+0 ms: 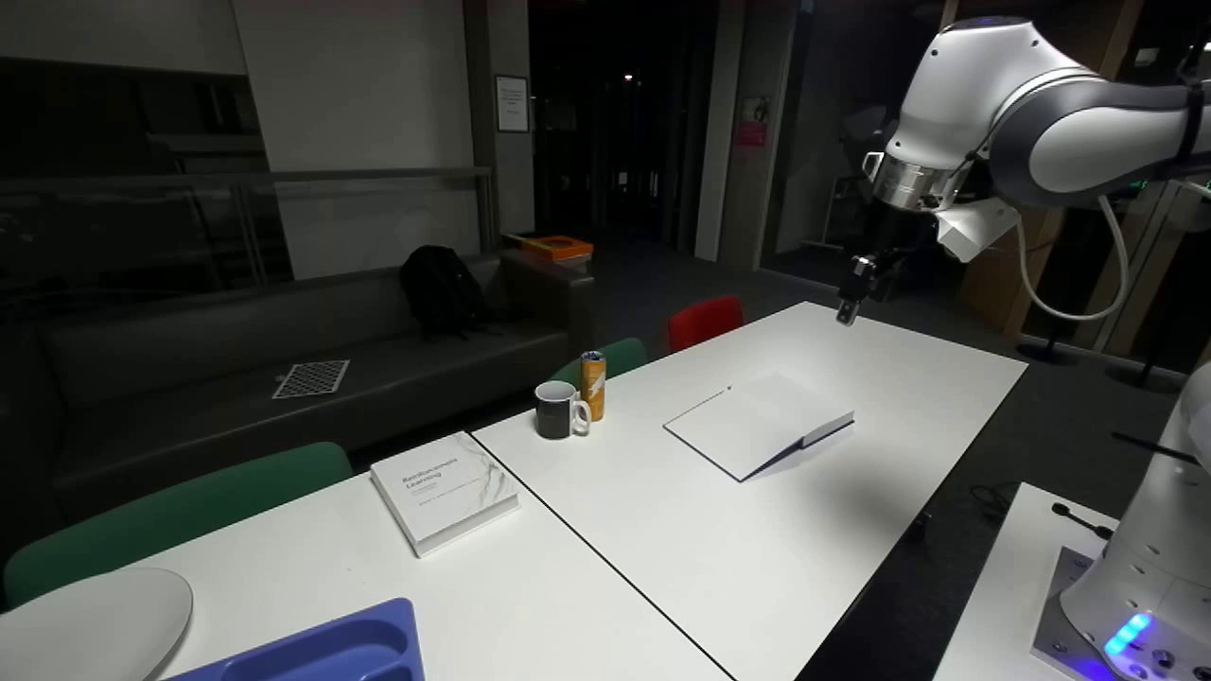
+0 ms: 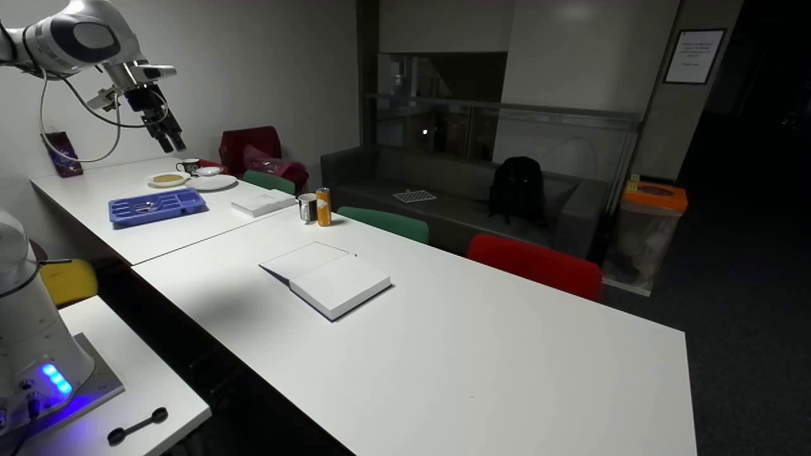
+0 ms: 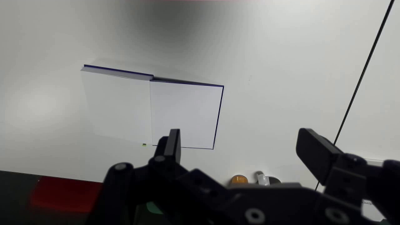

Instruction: Close the blue book on the table.

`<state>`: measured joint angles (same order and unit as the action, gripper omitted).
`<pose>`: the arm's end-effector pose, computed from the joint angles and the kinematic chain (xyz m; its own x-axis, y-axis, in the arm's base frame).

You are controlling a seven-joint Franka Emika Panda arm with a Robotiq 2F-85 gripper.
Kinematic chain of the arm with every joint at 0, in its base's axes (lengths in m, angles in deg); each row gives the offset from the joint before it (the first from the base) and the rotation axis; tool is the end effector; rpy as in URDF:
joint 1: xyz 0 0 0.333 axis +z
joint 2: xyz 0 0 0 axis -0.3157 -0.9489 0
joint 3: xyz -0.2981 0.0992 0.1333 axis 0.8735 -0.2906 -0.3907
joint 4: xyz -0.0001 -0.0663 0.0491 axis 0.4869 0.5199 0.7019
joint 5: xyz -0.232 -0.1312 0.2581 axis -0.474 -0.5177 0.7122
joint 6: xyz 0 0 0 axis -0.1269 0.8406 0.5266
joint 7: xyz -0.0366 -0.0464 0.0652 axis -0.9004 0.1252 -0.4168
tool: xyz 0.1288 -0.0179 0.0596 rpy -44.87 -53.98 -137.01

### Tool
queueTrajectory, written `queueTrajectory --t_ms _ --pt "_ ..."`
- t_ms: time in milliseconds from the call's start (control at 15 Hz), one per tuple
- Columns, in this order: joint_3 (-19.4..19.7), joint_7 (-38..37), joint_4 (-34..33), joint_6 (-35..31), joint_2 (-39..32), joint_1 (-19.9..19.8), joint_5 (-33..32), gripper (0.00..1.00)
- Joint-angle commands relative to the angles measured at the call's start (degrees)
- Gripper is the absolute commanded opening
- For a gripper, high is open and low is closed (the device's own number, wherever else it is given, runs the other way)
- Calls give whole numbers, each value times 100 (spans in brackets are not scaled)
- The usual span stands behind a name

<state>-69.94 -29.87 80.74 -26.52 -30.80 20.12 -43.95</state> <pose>0.3263 0.1467 0.5269 0.9725 -0.0093 0.2328 -0.0489 -0.9851 0.1650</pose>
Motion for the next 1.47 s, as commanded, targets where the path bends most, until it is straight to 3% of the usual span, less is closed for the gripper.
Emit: queueTrajectory --t_ms 0,400,867,933,1400 --pt "115 -78 -18 22 -38 147 -91 100" --pt "121 -56 -12 -20 -65 143 -110 100" --pt "639 1552 59 -268 -530 438 -316 100" --pt "469 1019 48 -78 -398 379 -266 100" --pt "545 1198 72 -115 -470 463 -308 100"
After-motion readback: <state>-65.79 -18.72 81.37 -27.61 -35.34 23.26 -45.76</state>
